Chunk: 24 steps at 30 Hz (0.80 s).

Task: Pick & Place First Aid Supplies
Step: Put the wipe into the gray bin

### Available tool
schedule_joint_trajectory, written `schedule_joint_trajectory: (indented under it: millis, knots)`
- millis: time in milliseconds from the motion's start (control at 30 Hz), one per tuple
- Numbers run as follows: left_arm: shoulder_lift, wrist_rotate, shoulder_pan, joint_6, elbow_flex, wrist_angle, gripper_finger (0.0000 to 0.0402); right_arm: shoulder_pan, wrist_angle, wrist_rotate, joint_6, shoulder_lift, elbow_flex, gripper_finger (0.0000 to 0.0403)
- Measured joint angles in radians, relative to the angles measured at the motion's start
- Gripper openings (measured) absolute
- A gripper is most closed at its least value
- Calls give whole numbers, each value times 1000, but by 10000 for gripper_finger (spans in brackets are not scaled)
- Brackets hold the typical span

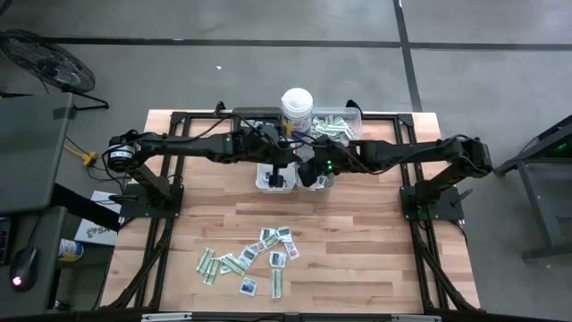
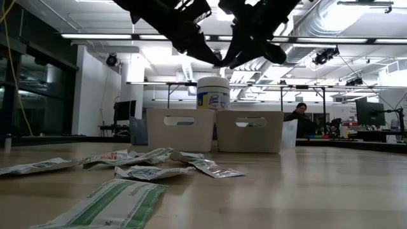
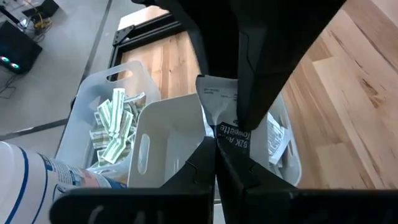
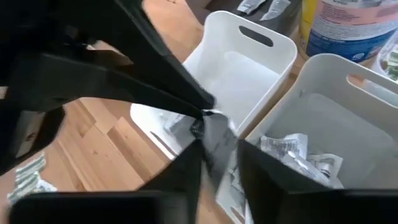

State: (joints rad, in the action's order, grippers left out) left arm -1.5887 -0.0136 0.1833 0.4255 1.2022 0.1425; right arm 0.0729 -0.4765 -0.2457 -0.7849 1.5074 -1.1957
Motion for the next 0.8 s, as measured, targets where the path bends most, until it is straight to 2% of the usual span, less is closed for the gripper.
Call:
schedule_joint_trajectory:
  millis: [100, 167, 267, 367, 667, 800]
  knots:
    - [0, 1, 0, 0, 0, -1, 0, 7, 3, 22, 1, 0, 0, 29]
    - [0, 1, 0, 0, 0, 2, 1, 7, 3, 24, 10, 0, 0, 11]
    - [0, 3, 0, 3, 0, 5, 4, 13, -7, 28, 1, 0, 0, 8]
    - [0, -2, 0, 68, 0, 37, 20, 24, -65, 37, -4, 0, 0, 5]
    - [103, 19, 66, 75, 0, 218, 129, 67, -221, 39, -16, 0, 0, 2]
    - [189, 26, 97, 91, -2, 354, 145, 102, -276, 57, 20, 0, 0, 1]
